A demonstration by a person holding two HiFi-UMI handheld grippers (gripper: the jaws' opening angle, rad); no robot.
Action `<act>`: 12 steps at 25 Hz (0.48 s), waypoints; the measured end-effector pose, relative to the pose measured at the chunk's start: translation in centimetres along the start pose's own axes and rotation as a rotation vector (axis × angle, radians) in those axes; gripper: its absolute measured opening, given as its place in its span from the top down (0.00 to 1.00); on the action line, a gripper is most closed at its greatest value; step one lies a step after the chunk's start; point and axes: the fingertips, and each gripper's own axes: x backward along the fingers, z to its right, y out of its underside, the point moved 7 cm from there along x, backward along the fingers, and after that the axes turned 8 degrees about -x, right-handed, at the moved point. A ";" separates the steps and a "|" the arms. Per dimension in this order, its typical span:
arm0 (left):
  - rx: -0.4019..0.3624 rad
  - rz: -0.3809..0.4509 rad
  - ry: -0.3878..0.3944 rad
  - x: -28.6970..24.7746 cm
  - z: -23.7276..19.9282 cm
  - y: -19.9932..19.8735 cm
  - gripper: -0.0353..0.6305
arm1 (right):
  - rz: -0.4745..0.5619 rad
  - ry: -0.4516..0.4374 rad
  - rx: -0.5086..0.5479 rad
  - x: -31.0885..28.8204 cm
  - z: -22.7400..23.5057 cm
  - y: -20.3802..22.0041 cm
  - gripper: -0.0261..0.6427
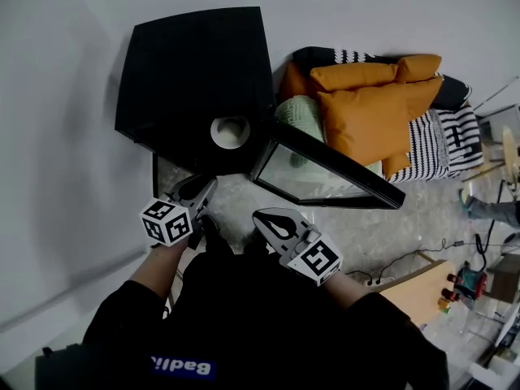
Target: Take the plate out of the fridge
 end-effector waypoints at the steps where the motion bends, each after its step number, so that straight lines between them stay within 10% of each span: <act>1: 0.033 0.009 0.009 -0.3 -0.9 0.3 0.85 | -0.008 0.010 -0.002 -0.1 -0.1 0.2 0.95; 6: 0.199 0.056 0.046 -2.5 -5.3 1.7 0.80 | -0.026 0.077 -0.022 -0.1 0.2 0.0 0.95; 12: 0.220 0.054 0.024 -5.2 -8.7 2.7 0.80 | -0.046 0.120 -0.023 0.0 0.5 0.2 0.95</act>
